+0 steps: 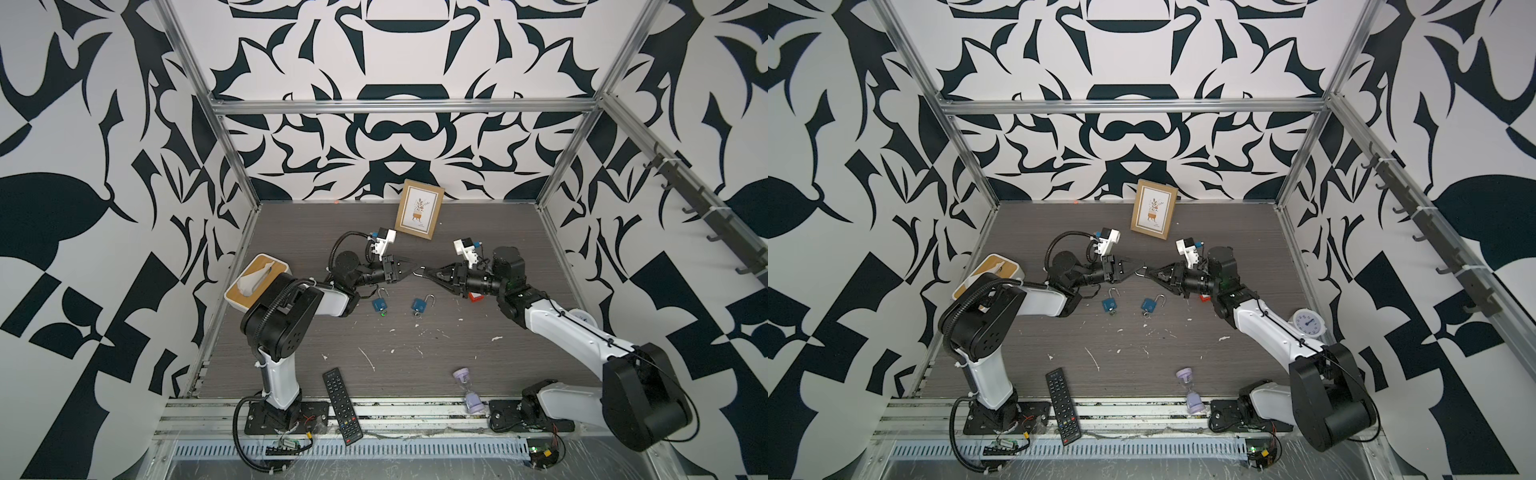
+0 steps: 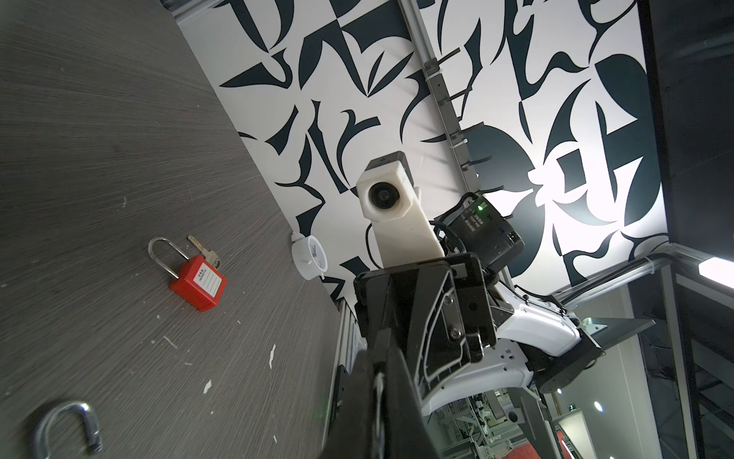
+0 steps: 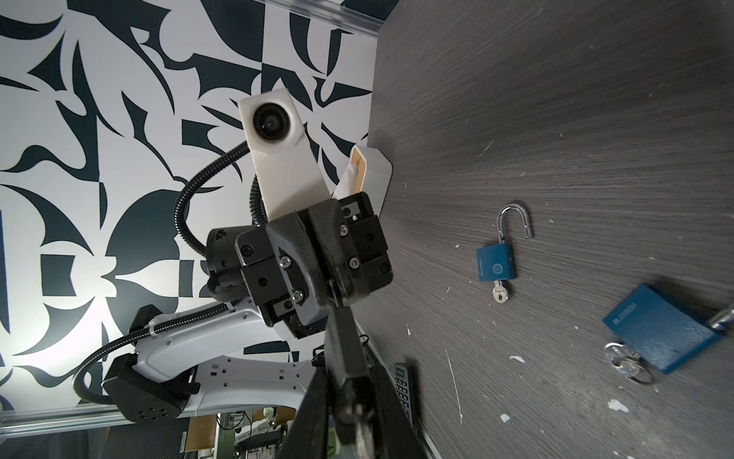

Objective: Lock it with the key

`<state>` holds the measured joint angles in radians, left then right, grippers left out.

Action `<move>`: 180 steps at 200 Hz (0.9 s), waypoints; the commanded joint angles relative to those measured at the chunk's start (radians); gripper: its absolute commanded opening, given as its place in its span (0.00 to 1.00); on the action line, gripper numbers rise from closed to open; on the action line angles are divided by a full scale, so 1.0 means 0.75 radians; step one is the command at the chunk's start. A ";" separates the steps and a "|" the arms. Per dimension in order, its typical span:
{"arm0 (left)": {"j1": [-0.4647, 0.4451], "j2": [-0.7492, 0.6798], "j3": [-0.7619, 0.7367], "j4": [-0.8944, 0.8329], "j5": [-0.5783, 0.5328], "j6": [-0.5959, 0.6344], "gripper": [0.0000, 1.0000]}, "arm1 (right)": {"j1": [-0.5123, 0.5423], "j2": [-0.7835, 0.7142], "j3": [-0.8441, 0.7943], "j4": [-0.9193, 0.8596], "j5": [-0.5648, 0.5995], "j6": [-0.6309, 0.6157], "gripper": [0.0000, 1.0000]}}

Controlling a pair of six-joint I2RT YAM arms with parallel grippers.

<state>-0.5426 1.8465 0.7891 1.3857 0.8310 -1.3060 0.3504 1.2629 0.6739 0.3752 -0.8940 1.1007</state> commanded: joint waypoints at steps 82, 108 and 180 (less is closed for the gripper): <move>0.002 0.020 0.039 0.047 0.023 -0.020 0.00 | 0.005 0.043 0.032 0.267 -0.038 0.068 0.19; 0.001 0.031 0.039 0.053 0.021 -0.030 0.00 | 0.005 0.049 0.034 0.285 -0.034 0.073 0.20; 0.001 0.027 0.042 0.054 0.025 -0.035 0.00 | 0.007 0.067 0.020 0.342 -0.032 0.103 0.26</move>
<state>-0.5354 1.8545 0.8005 1.3937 0.8280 -1.3273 0.3489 1.3235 0.6724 0.5167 -0.9031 1.1690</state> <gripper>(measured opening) 0.079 0.246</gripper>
